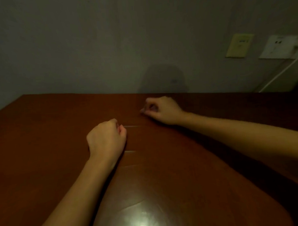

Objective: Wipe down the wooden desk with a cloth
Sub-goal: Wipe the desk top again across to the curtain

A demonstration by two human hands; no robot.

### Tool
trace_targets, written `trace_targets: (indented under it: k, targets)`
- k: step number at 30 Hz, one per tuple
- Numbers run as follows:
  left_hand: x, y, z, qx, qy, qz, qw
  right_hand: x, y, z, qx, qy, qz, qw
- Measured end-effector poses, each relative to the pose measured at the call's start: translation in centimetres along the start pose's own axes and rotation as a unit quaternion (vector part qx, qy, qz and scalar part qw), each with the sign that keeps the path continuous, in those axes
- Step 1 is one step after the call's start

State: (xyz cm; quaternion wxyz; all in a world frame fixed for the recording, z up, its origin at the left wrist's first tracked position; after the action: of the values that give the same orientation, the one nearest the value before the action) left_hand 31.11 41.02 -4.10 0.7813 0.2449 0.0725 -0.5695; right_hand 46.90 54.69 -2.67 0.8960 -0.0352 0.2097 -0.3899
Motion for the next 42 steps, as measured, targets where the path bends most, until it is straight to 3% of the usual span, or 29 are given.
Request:
trace_targets:
  k: [4,6,9,12,16,18,20,23,29,32,34,37,40,42]
  targets:
    - [0.1,0.0,0.1,-0.008,-0.001,0.009,1.0,9.7,-6.5,2.3,-0.097,-0.059,0.194,0.974]
    - [0.1,0.0,0.0,-0.002,-0.004,0.002,1.0,12.6,-4.7,4.3,-0.128,-0.081,0.215,0.965]
    - [0.2,0.1,0.1,0.005,-0.001,-0.009,1.0,12.1,1.2,5.9,-0.139,-0.077,0.1,0.982]
    - [0.1,0.2,0.2,0.004,-0.002,-0.006,1.0,7.8,5.2,5.0,-0.063,-0.021,0.0,0.998]
    - [0.3,0.3,0.4,0.013,-0.011,-0.004,1.0,1.7,3.3,1.9,0.022,0.018,-0.069,0.997]
    - [0.3,0.3,0.4,0.013,-0.01,-0.001,1.0,2.6,-0.4,1.0,0.0,0.015,-0.022,1.0]
    - [0.3,0.1,0.2,0.012,-0.003,0.002,1.0,7.1,-4.2,1.6,-0.044,-0.02,0.081,0.996]
    - [0.3,0.0,0.0,0.016,0.001,-0.009,1.0,14.2,-5.1,4.4,-0.136,-0.083,0.195,0.968]
    - [0.3,0.2,0.1,0.011,-0.002,-0.007,1.0,9.8,6.3,5.7,-0.066,-0.013,-0.038,0.997]
    - [0.3,0.1,0.1,0.012,-0.009,-0.003,1.0,4.1,7.1,3.6,0.006,0.012,-0.111,0.994]
    - [0.3,0.1,0.1,0.009,-0.012,0.001,1.0,2.2,4.6,2.4,0.026,0.018,-0.117,0.993]
    - [0.2,0.2,0.1,0.005,-0.015,0.006,1.0,5.1,-2.2,1.5,-0.041,-0.02,0.008,0.999]
    - [0.2,0.2,0.1,-0.004,-0.01,0.004,1.0,13.0,-6.5,3.3,-0.129,-0.09,0.172,0.972]
    - [0.3,0.4,0.2,-0.012,-0.011,-0.009,1.0,15.9,-4.5,5.2,-0.154,-0.099,0.171,0.968]
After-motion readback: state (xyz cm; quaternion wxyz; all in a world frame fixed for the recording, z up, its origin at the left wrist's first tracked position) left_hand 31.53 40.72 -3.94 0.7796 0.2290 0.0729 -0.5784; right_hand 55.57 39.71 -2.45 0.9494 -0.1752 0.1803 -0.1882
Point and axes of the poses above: each hand's wrist, its own x-axis away from the middle knuckle, its own z-axis out of the back of the hand, y = z × x, the point moved 2 cm from there along -x, towards the middle knuckle, and after that the axes turned 1 degree about -x, right-handed, at the moved point
